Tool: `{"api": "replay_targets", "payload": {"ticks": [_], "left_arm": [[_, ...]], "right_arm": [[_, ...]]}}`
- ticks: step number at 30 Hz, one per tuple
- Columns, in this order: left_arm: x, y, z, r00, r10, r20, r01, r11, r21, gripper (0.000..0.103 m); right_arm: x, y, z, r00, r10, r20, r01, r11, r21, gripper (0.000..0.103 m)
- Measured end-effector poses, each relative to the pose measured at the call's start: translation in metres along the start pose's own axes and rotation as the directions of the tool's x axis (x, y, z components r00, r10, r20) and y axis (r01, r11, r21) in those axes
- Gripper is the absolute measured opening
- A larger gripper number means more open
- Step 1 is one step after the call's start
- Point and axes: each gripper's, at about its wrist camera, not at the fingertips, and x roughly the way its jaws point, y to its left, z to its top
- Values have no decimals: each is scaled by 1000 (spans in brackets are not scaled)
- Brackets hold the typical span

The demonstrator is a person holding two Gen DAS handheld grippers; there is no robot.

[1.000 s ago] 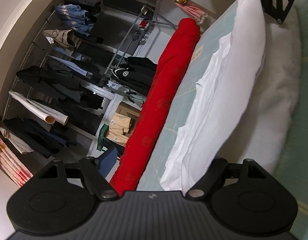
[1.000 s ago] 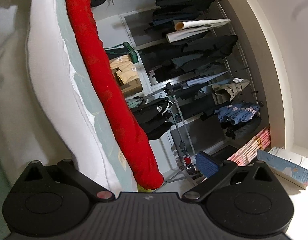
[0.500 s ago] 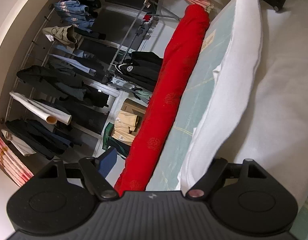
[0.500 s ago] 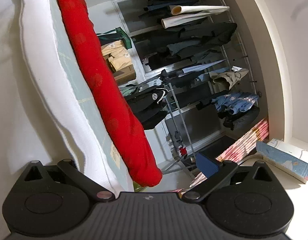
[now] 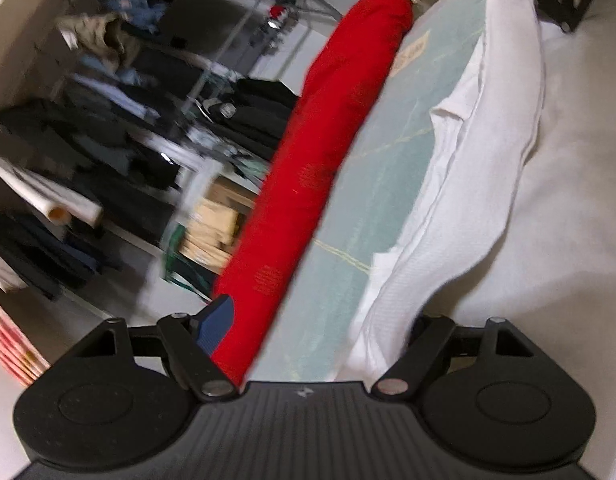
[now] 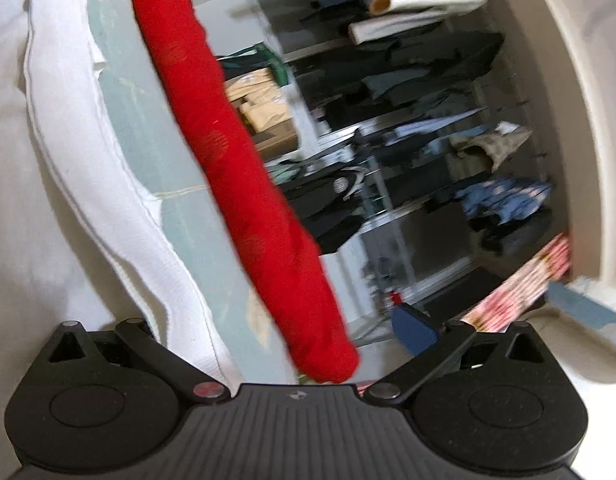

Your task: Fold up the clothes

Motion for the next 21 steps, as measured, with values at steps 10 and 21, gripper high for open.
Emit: {"api": "replay_targets", "payload": {"ticks": [10, 21], "left_arm": [[-31, 20, -16, 990, -139, -18, 139, 990, -26, 80], [20, 74, -8, 968, -248, -33, 220, 908, -357, 80]], "right_arm": [[-3, -57, -19, 900, 435, -37, -420, 885, 203, 103], [43, -98, -40, 820, 570, 46, -496, 669, 554, 103]]}}
